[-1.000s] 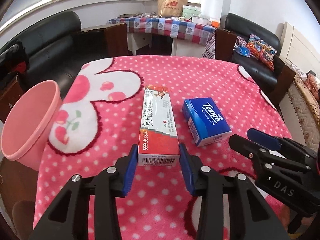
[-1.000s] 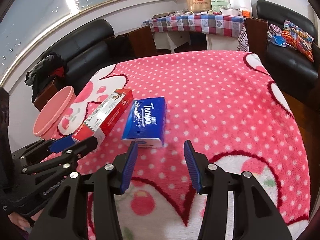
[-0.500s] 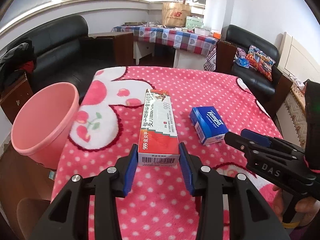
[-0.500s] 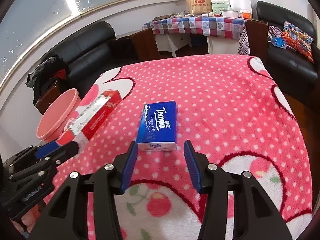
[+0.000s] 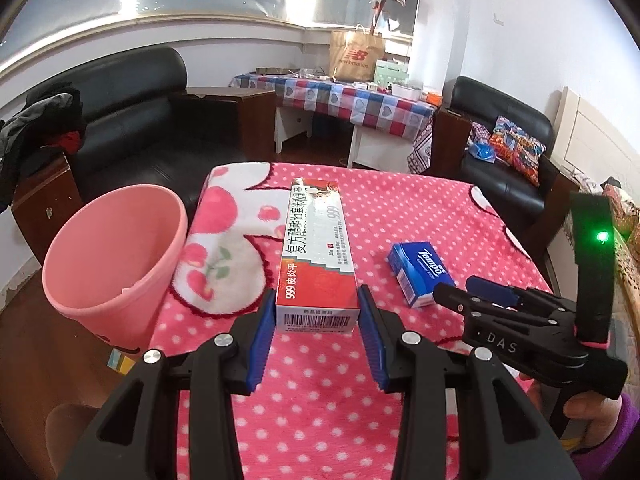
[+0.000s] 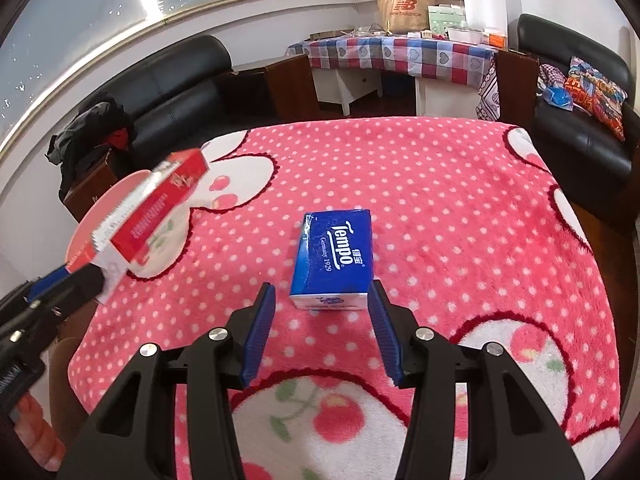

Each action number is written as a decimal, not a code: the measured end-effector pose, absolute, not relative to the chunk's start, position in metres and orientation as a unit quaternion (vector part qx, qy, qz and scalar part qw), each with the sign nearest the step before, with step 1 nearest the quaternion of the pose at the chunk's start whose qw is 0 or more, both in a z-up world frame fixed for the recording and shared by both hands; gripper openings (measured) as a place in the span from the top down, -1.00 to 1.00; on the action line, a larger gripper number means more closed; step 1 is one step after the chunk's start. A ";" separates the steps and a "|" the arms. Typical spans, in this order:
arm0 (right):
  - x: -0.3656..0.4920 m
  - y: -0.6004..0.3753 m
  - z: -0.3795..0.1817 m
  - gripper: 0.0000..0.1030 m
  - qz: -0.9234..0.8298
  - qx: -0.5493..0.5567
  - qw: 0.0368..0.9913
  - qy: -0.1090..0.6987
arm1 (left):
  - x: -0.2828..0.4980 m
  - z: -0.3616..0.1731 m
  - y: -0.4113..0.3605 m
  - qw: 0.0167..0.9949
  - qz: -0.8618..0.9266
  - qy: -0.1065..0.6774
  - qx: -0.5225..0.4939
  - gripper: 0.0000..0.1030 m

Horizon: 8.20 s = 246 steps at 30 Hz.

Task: Collect trash

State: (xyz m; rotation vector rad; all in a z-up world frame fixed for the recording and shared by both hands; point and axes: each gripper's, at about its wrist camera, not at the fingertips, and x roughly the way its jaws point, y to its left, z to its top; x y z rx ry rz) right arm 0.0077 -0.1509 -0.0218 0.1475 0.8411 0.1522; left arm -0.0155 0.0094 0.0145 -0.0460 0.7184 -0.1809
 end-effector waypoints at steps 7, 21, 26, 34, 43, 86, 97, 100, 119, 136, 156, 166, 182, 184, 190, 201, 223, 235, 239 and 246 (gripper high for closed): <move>0.016 -0.143 -0.032 0.05 0.060 0.062 0.901 0.425 | -0.017 0.016 0.017 0.933 -0.090 0.348 -0.031 0.23; 0.031 -0.146 -0.041 -0.14 0.026 0.036 0.904 0.425 | -0.014 0.007 0.022 0.927 -0.096 0.359 -0.038 0.23; 0.039 -0.141 -0.050 -0.16 0.043 0.025 0.895 0.444 | -0.013 0.005 0.023 0.926 -0.098 0.363 -0.039 0.23; 0.041 -0.145 -0.053 -0.16 0.046 0.039 0.892 0.449 | -0.011 0.002 0.022 0.925 -0.096 0.366 -0.040 0.23; 0.031 -0.144 -0.038 -0.05 0.056 0.034 0.907 0.417 | -0.014 0.007 0.028 0.930 -0.089 0.353 -0.042 0.23; 0.081 0.100 0.024 -0.05 0.278 -0.068 0.875 0.390 | -0.011 0.014 0.210 0.916 0.106 0.372 -0.107 0.23; 0.099 0.141 -0.003 -0.05 0.275 -0.111 0.855 0.424 | 0.019 0.001 0.229 0.901 0.106 0.407 -0.106 0.23; 0.101 0.147 -0.009 -0.05 0.275 -0.117 0.852 0.431 | 0.023 -0.002 0.232 0.897 0.108 0.415 -0.107 0.22; 0.108 0.151 -0.021 -0.05 0.283 -0.103 0.840 0.452 | 0.031 -0.009 0.236 0.892 0.114 0.422 -0.117 0.19; 0.099 0.131 0.002 -0.05 0.300 -0.070 0.852 0.423 | 0.012 0.013 0.236 0.909 0.118 0.380 -0.125 0.03; 0.064 0.098 0.017 -0.05 0.286 -0.060 0.869 0.400 | -0.010 0.030 0.213 0.922 0.135 0.347 -0.106 -0.01; 0.047 0.081 0.021 -0.05 0.284 -0.057 0.874 0.391 | -0.017 0.032 0.198 0.925 0.133 0.342 -0.100 -0.01; 0.037 0.059 0.025 -0.05 0.279 -0.038 0.879 0.385 | -0.030 0.042 0.179 0.933 0.136 0.322 -0.089 -0.01; 0.035 0.056 0.026 -0.05 0.279 -0.033 0.880 0.383 | -0.033 0.044 0.178 0.935 0.134 0.316 -0.089 -0.01; 0.030 0.049 0.029 -0.05 0.274 -0.025 0.886 0.374 | -0.037 0.047 0.171 0.939 0.138 0.303 -0.081 -0.01; 0.023 0.037 0.028 -0.05 0.257 -0.013 0.896 0.363 | -0.036 0.045 0.158 0.940 0.148 0.298 -0.071 -0.01; 0.004 0.029 0.035 -0.05 0.224 -0.015 0.926 0.303 | -0.039 0.045 0.149 0.942 0.173 0.280 -0.069 -0.01; -0.001 0.026 0.036 -0.05 0.215 -0.018 0.933 0.288 | -0.039 0.040 0.148 0.938 0.178 0.288 -0.070 -0.01; -0.001 0.026 0.036 -0.05 0.214 -0.018 0.933 0.287 | -0.038 0.039 0.148 0.937 0.180 0.291 -0.074 -0.01; -0.002 0.026 0.036 -0.05 0.214 -0.018 0.933 0.288 | -0.038 0.038 0.149 0.937 0.182 0.290 -0.074 -0.01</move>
